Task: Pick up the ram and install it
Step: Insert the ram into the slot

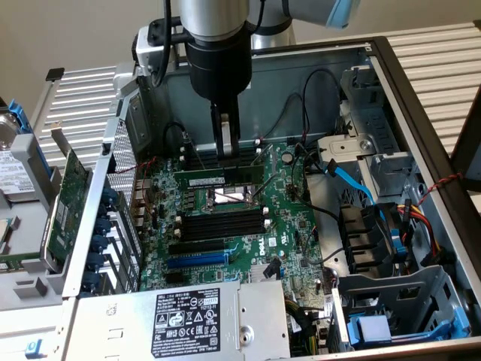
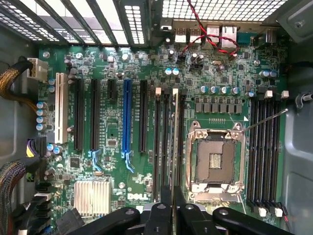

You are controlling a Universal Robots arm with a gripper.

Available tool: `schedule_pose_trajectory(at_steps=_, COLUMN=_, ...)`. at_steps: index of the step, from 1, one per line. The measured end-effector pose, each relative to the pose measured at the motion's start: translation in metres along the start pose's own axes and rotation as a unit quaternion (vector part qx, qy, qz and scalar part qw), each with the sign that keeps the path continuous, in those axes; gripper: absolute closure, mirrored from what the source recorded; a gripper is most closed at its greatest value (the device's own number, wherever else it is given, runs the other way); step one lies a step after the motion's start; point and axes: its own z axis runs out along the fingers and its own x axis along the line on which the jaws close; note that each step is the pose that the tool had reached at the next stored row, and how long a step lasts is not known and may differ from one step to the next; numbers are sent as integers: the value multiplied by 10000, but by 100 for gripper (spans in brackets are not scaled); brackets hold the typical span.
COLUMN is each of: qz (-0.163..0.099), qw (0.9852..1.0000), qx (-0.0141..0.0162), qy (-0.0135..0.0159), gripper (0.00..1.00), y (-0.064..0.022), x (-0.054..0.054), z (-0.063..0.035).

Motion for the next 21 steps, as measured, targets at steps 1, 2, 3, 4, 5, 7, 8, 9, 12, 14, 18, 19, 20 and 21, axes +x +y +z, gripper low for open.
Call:
schedule_pose_trajectory(at_steps=1, qz=0, qw=10000, qx=0, qy=1, gripper=86, y=0, x=0, z=6)
schedule_pose_trajectory(at_steps=2, qz=0, qw=10000, qx=0, qy=4, gripper=86, y=0, x=1, z=13)
schedule_pose_trajectory(at_steps=3, qz=-1, qw=10000, qx=0, qy=12, gripper=86, y=-1, x=1, z=19)
schedule_pose_trajectory(at_steps=4, qz=-1, qw=10000, qx=1, qy=23, gripper=86, y=-1, x=1, z=25)
schedule_pose_trajectory(at_steps=5, qz=-2, qw=10000, qx=2, qy=35, gripper=86, y=-1, x=1, z=32)
schedule_pose_trajectory(at_steps=7, qz=-2, qw=10000, qx=3, qy=61, gripper=86, y=0, x=1, z=42)
schedule_pose_trajectory(at_steps=8, qz=-2, qw=10000, qx=2, qy=63, gripper=86, y=0, x=1, z=44)
schedule_pose_trajectory(at_steps=9, qz=-2, qw=10000, qx=2, qy=63, gripper=86, y=0, x=2, z=45)
schedule_pose_trajectory(at_steps=12, qz=-2, qw=10000, qx=3, qy=64, gripper=86, y=0, x=1, z=46)
schedule_pose_trajectory(at_steps=14, qz=-2, qw=10000, qx=5, qy=62, gripper=86, y=0, x=1, z=53)
schedule_pose_trajectory(at_steps=18, qz=-2, qw=10000, qx=12, qy=63, gripper=86, y=2, x=4, z=115)
schedule_pose_trajectory(at_steps=19, qz=-2, qw=10000, qx=12, qy=63, gripper=86, y=3, x=4, z=134)
schedule_pose_trajectory(at_steps=20, qz=-2, qw=10000, qx=12, qy=63, gripper=86, y=4, x=5, z=151)
schedule_pose_trajectory(at_steps=21, qz=-2, qw=10000, qx=12, qy=63, gripper=86, y=5, x=5, z=170)
